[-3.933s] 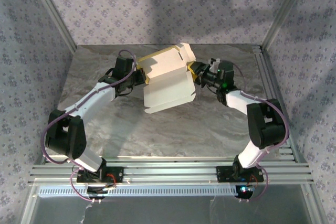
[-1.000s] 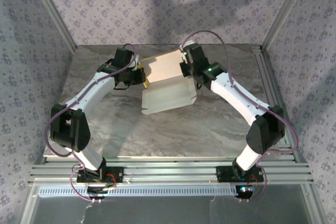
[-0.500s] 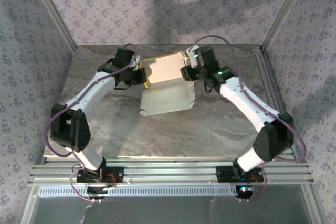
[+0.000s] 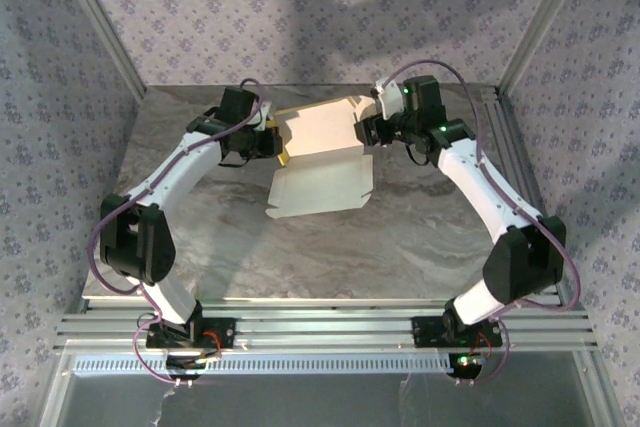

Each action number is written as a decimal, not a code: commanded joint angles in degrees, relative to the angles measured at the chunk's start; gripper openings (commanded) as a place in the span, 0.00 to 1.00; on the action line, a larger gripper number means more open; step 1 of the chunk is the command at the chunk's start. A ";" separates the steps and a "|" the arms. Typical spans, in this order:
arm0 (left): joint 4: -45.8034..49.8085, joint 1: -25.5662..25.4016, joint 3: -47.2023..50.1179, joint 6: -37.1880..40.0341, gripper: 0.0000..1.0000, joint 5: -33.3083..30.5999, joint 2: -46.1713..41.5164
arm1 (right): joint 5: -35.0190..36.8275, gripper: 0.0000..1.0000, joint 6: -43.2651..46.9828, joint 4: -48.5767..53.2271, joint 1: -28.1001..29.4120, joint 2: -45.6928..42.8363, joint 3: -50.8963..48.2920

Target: Fold the paper box

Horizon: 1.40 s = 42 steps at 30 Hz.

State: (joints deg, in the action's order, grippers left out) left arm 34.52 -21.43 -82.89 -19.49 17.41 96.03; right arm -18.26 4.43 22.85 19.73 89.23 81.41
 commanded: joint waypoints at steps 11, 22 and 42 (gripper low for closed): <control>0.17 -1.00 -2.98 -0.43 0.00 0.23 0.96 | 20.83 0.18 -3.32 -1.40 7.10 1.12 1.52; -0.09 -2.14 -3.68 -2.51 0.00 -1.93 1.63 | 71.30 0.01 -13.65 1.73 24.86 7.32 2.87; -0.69 -1.18 -1.65 -1.90 0.00 -3.36 1.00 | 26.55 0.70 -5.78 6.07 20.11 -2.83 5.90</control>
State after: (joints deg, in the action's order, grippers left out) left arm 34.46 -22.96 -84.60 -22.31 12.64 97.65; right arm 33.89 -4.91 27.62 43.62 94.52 86.83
